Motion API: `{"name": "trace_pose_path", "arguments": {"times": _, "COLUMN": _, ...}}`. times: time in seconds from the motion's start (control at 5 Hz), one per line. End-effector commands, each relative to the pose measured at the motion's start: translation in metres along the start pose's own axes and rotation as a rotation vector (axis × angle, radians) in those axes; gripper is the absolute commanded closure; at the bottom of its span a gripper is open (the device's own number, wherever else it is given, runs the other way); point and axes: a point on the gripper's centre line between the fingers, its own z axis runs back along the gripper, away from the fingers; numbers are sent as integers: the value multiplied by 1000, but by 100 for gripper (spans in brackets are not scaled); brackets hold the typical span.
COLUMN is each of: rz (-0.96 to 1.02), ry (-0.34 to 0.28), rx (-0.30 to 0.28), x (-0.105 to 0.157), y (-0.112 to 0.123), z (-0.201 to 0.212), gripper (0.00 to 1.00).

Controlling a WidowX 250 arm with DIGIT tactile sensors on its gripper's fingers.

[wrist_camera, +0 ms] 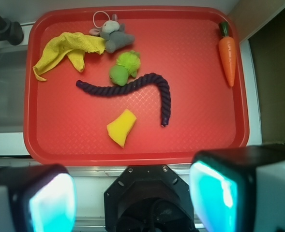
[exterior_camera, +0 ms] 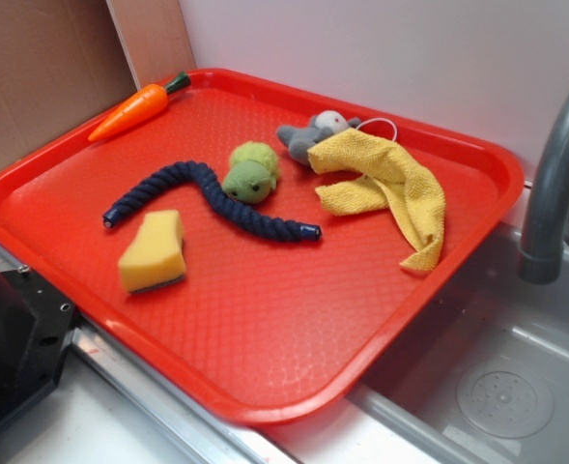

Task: Grab the green animal.

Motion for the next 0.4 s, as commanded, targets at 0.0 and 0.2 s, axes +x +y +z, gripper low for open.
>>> {"name": "trace_pose_path", "arguments": {"times": 0.0, "rz": 0, "ry": 0, "rx": 0, "x": 0, "y": 0, "z": 0, "gripper": 0}}
{"name": "trace_pose_path", "arguments": {"times": 0.2, "rz": 244, "ry": 17, "rx": 69, "x": 2, "y": 21, "z": -50, "gripper": 0}}
